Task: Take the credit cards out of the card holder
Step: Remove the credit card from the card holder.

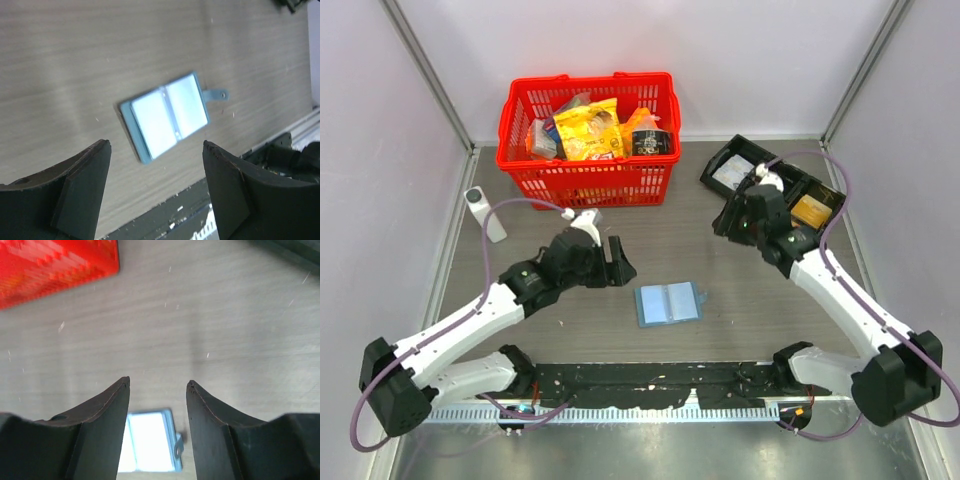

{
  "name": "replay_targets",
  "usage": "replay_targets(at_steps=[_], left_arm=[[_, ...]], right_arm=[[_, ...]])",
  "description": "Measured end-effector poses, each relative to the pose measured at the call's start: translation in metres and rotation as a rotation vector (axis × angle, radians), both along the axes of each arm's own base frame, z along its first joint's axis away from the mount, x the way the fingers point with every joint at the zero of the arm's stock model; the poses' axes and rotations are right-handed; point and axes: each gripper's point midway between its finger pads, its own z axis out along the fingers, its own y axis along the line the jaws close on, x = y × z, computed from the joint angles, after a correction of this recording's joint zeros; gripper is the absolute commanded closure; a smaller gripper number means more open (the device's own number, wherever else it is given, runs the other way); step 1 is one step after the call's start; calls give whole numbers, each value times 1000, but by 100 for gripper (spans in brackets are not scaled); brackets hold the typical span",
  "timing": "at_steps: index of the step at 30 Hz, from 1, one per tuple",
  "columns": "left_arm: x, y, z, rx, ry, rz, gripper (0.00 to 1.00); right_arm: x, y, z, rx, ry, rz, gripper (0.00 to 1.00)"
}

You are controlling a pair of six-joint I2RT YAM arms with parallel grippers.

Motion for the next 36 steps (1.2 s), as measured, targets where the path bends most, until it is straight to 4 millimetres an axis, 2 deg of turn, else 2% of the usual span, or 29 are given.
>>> replay_targets(at_steps=[2, 7, 10, 15, 20, 25, 29, 33, 36], left_arm=[[-13, -10, -12, -4, 39, -19, 25], [-37, -41, -38, 1, 120, -54, 28], [-44, -57, -52, 7, 154, -63, 34], [-52, -70, -81, 62, 213, -68, 41], [-47, -84, -89, 79, 233, -64, 46], [-38, -101, -100, 82, 241, -67, 54], [-42, -99, -128, 123, 289, -55, 57], [-50, -86, -149, 157, 329, -33, 59], [-50, -88, -150, 134, 330, -20, 62]], right_arm=[[-21, 13, -14, 4, 29, 40, 46], [-60, 39, -39, 18, 74, 118, 46], [-78, 56, -57, 12, 97, 160, 45], [-105, 78, -85, -18, 119, 206, 44], [-107, 93, -109, -38, 146, 197, 48], [-109, 92, -137, -63, 195, 169, 50], [-114, 87, -154, -85, 230, 158, 53], [-117, 88, -161, -71, 243, 157, 53], [-120, 88, -163, -66, 249, 162, 55]])
